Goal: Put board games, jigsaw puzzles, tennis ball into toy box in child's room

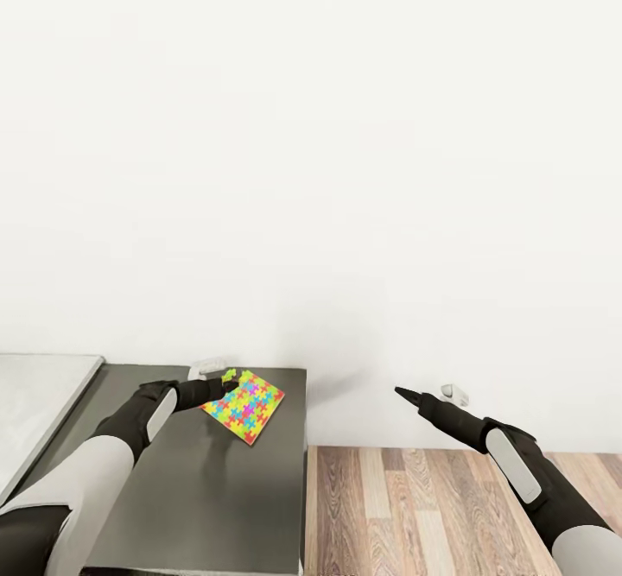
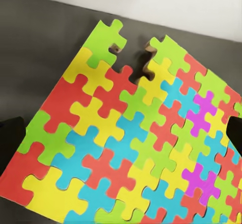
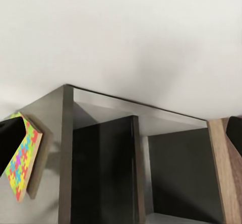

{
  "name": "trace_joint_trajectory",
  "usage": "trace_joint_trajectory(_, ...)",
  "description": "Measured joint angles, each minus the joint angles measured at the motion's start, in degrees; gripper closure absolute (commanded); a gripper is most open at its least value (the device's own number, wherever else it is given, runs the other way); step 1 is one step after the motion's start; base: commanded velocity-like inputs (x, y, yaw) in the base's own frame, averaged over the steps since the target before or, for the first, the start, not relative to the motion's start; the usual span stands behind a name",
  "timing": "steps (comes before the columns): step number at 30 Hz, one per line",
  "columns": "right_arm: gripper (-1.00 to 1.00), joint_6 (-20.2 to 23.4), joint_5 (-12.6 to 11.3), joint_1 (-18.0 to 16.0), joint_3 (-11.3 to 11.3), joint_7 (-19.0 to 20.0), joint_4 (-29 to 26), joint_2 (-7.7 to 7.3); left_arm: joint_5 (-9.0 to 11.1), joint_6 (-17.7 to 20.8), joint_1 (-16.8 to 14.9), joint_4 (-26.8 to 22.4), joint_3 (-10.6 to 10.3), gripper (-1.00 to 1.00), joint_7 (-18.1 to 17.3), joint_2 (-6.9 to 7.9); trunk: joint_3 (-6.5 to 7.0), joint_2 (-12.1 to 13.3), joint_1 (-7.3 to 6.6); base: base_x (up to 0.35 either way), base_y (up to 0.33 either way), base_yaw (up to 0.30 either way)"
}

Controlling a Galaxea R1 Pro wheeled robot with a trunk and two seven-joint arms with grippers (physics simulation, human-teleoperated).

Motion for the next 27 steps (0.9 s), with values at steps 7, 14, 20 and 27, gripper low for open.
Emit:
trace_joint_trajectory(7, -1.0, -0.07, 0.0, 0.0, -0.06, 0.15, 0.02, 0.0, 0.06, 0.0, 0.0, -0.21, 0.02, -1.0, 0.04, 0.54, -0.66, 0.0, 0.0, 0.0, 0.0, 0.0)
trace_joint_trajectory(14, -1.0, -0.34, -0.05, 0.0, -0.09, 0.24, 0.04, 0.0, 0.04, 0.0, 0.0, -0.24, 0.02, -1.0, 0.23, 0.59, -0.93, -0.01, 0.0, 0.0, 0.0, 0.0)
trace_joint_trajectory(20, -1.0, -0.61, -0.02, 0.0, -0.09, 0.25, 0.04, 0.0, -0.02, 0.08, 0.0, -0.24, -0.04, -1.0, 0.66, 0.52, -0.95, -0.01, 0.0, 0.0, 0.0, 0.0)
trace_joint_trajectory(27, -1.0, -0.75, 0.09, -0.01, -0.06, 0.25, 0.17, 0.0, -0.06, 0.08, 0.0, -0.24, 0.02, -1.0, 0.74, 0.6, -0.95, -0.01, 0.0, 0.0, 0.0, 0.0)
